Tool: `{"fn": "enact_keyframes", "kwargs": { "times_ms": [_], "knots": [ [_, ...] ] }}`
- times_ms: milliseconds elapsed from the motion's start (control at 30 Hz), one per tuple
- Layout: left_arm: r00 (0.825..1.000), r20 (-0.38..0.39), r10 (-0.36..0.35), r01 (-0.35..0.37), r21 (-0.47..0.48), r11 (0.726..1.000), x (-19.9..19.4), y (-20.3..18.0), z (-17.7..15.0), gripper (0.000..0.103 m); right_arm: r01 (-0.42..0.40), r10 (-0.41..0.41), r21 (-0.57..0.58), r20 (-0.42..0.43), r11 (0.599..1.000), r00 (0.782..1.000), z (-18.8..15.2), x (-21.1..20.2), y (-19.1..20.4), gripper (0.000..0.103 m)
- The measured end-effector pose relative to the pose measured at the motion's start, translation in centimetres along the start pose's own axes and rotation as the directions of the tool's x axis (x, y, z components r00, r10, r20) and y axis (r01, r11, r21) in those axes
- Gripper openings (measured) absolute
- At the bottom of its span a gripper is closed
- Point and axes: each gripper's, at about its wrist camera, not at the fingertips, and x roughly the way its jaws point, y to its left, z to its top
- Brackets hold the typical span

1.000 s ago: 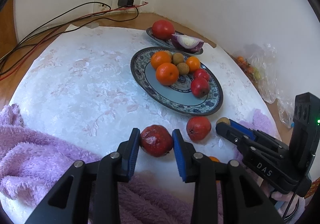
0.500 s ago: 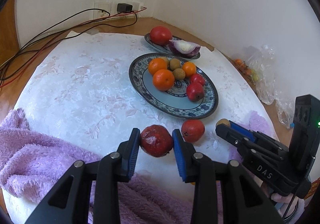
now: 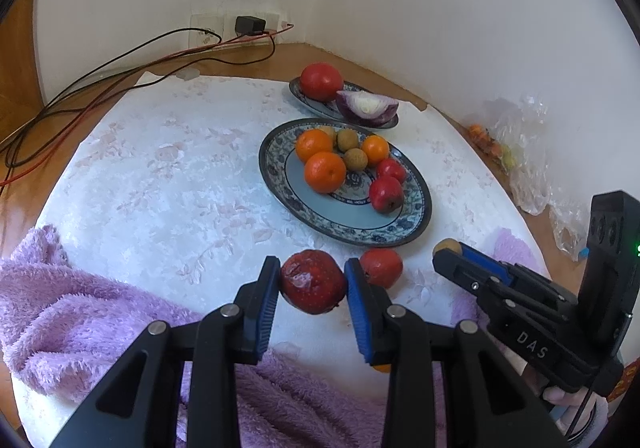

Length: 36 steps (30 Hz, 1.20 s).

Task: Organize fruits
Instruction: 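Carry the pomegranate and longan onto the blue plate with both tools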

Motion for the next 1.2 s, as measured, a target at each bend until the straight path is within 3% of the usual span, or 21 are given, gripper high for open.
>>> {"fn": "enact_keyframes", "kwargs": {
  "times_ms": [767, 1200],
  "knots": [
    [0.999, 0.039, 0.000, -0.002, 0.041, 0.999, 0.6, -1.1, 3.4, 0.035, -0.005, 0.005, 0.007, 0.023, 1.000, 1.000, 2.5, 0.0, -1.3, 0.026],
    [1.000, 0.020, -0.017, 0.016, 0.049, 0.999, 3.0, -1.7, 4.7, 0.035, 0.010, -0.010, -0.009, 0.018, 1.000, 1.000, 4.7, 1.6, -1.8, 0.026]
  ]
}}
